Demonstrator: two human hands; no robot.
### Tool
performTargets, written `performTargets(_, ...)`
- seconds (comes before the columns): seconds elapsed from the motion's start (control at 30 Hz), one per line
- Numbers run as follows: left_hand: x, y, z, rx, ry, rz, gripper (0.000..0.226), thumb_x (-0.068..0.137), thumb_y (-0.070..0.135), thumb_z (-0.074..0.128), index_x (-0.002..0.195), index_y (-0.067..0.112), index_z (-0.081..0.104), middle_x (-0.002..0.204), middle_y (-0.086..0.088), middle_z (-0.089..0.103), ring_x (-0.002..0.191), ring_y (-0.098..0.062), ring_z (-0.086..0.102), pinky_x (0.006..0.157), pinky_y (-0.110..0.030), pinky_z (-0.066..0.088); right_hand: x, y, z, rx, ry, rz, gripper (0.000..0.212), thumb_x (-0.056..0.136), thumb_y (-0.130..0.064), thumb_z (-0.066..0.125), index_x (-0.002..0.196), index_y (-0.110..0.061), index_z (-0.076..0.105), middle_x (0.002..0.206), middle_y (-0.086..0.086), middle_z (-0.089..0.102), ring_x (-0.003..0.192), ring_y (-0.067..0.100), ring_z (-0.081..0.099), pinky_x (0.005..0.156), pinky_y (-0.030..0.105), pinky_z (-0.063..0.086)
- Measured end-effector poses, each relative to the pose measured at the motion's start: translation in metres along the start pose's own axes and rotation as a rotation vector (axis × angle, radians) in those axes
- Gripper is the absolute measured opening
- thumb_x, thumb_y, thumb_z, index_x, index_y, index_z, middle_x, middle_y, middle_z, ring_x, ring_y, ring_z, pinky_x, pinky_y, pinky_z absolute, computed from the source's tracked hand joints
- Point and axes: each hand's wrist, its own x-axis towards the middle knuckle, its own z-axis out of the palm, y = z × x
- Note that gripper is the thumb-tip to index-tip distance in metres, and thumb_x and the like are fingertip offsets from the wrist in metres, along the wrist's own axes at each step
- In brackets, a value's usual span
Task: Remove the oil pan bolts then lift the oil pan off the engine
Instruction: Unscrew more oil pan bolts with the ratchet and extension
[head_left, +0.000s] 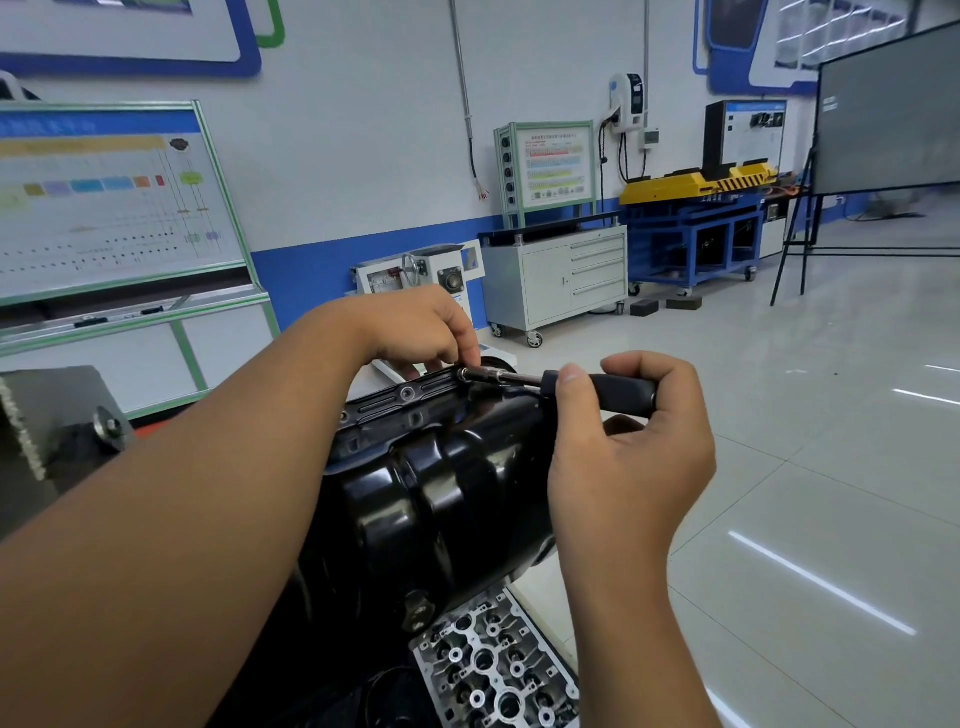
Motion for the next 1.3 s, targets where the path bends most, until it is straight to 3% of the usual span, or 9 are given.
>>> performTargets(0.17, 0.002, -0.002, 0.001, 0.004, 0.012, 0.0, 0.04, 0.093, 0.001, 0.056, 0.078, 0.028, 0.081, 0.071, 0.012, 0.069, 0.073, -0.011, 0.059, 0.06, -0.027, 0.054, 0.003, 0.002, -0.002, 0.02, 0.012, 0.041, 0.029, 0.085, -0.019, 0.08, 0.083, -0.039, 0.059, 0.079, -0.029, 0.067, 0.055, 0.006, 0.055, 0.054, 0.011, 0.043)
performTargets(0.4, 0.002, -0.002, 0.001, 0.0, 0.003, -0.001, 0.041, 0.091, -0.001, 0.054, 0.08, 0.028, 0.082, 0.077, 0.007, 0.069, 0.074, -0.012, 0.06, 0.059, -0.025, 0.054, 0.006, 0.003, -0.003, 0.049, 0.007, 0.077, 0.026, 0.085, -0.02, 0.08, 0.084, -0.036, 0.06, 0.079, -0.031, 0.067, 0.051, 0.004, 0.054, 0.051, 0.01, 0.043)
performTargets(0.63, 0.003, -0.001, -0.001, 0.0, -0.005, -0.004, 0.04, 0.091, 0.001, 0.054, 0.079, 0.027, 0.082, 0.061, 0.017, 0.065, 0.072, -0.013, 0.058, 0.058, -0.023, 0.054, 0.008, 0.004, -0.001, 0.004, -0.029, 0.083, 0.023, 0.086, -0.022, 0.08, 0.086, -0.035, 0.06, 0.081, -0.032, 0.067, 0.051, 0.002, 0.054, 0.053, 0.011, 0.044)
performTargets(0.73, 0.003, -0.001, -0.001, -0.001, -0.005, -0.004, 0.039, 0.092, 0.002, 0.055, 0.079, 0.027, 0.081, 0.061, 0.017, 0.066, 0.072, -0.012, 0.058, 0.058, -0.023, 0.054, 0.011, 0.004, -0.003, -0.064, -0.078, 0.077, 0.016, 0.089, -0.031, 0.076, 0.09, -0.035, 0.061, 0.085, -0.036, 0.065, 0.054, 0.001, 0.056, 0.056, 0.008, 0.042)
performTargets(0.83, 0.003, 0.0, -0.001, 0.005, -0.008, -0.002, 0.039, 0.093, 0.002, 0.055, 0.078, 0.028, 0.081, 0.062, 0.017, 0.066, 0.071, -0.012, 0.059, 0.058, -0.023, 0.054, 0.011, -0.002, -0.008, -0.146, -0.126, 0.059, 0.02, 0.097, -0.056, 0.056, 0.091, -0.037, 0.061, 0.084, -0.035, 0.064, 0.069, -0.003, 0.061, 0.058, 0.006, 0.04)
performTargets(0.93, 0.003, 0.0, 0.0, 0.007, -0.004, -0.003, 0.039, 0.093, 0.003, 0.056, 0.077, 0.028, 0.081, 0.066, 0.015, 0.068, 0.072, -0.013, 0.06, 0.058, -0.024, 0.055, 0.011, -0.005, -0.012, -0.181, -0.145, 0.056, 0.029, 0.1, -0.058, 0.046, 0.094, -0.037, 0.065, 0.075, -0.032, 0.062, 0.074, -0.004, 0.06, 0.056, 0.009, 0.04)
performTargets(1.07, 0.003, 0.0, 0.0, 0.02, 0.004, -0.008, 0.037, 0.093, 0.004, 0.057, 0.079, 0.028, 0.081, 0.062, 0.02, 0.066, 0.072, -0.012, 0.059, 0.058, -0.023, 0.054, 0.01, -0.008, -0.013, -0.242, -0.219, 0.044, 0.016, 0.099, -0.043, 0.052, 0.111, -0.04, 0.062, 0.094, -0.043, 0.059, 0.074, 0.003, 0.062, 0.062, 0.022, 0.045)
performTargets(1.17, 0.003, 0.0, -0.001, 0.023, -0.004, -0.008, 0.035, 0.093, 0.005, 0.057, 0.08, 0.027, 0.081, 0.061, 0.02, 0.065, 0.071, -0.011, 0.059, 0.058, -0.022, 0.054, 0.008, -0.013, -0.012, -0.257, -0.275, 0.059, 0.031, 0.087, -0.039, 0.049, 0.114, -0.051, 0.055, 0.098, -0.044, 0.059, 0.064, 0.007, 0.061, 0.063, 0.028, 0.049)
performTargets(1.3, 0.003, 0.002, -0.001, 0.025, 0.002, -0.01, 0.035, 0.093, 0.005, 0.058, 0.079, 0.026, 0.081, 0.062, 0.019, 0.066, 0.071, -0.012, 0.06, 0.058, -0.022, 0.054, 0.012, -0.016, -0.013, -0.264, -0.237, 0.075, 0.026, 0.09, -0.059, 0.054, 0.104, -0.045, 0.07, 0.08, -0.031, 0.068, 0.067, 0.003, 0.068, 0.066, 0.034, 0.057)
